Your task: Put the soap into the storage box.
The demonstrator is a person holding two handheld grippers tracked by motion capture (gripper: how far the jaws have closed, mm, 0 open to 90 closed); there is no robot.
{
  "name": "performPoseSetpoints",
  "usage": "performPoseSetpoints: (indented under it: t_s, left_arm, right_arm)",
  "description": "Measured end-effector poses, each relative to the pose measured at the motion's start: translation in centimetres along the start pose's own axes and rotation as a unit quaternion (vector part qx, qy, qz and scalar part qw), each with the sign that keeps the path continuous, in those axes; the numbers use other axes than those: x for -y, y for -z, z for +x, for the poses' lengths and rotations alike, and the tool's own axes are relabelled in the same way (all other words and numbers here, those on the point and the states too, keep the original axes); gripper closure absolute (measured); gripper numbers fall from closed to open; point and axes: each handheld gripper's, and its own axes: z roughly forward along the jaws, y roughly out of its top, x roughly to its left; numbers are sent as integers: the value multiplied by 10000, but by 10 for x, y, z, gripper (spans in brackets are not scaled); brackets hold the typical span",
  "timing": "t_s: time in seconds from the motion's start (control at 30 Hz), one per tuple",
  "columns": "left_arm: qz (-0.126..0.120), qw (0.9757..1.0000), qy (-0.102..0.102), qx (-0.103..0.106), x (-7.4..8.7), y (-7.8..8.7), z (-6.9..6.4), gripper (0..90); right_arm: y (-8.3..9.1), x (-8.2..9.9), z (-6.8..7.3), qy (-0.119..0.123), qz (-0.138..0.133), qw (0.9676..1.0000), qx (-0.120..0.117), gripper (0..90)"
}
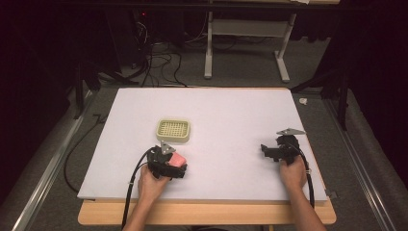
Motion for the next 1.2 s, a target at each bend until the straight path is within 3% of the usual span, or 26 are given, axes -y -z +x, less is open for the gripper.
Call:
performPoseSetpoints:
  t_s: [0.17,0.37,0.8,1.2]
  left_arm:
    - [-23,10000,-24,12,0,1,0,39]
    - [-59,10000,-35,14,0,4,0,129]
    - [-94,9999,29,-117,-1,4,0,137]
    - [-199,9997,62,-86,-2,10,1,138]
  right_arm:
    - [0,0,0,0,0,10000,0,134]
    - [0,0,0,-1,-1,10000,-2,134]
    - [0,0,0,1,0,10000,0,134]
    - [0,0,0,3,2,10000,2,134]
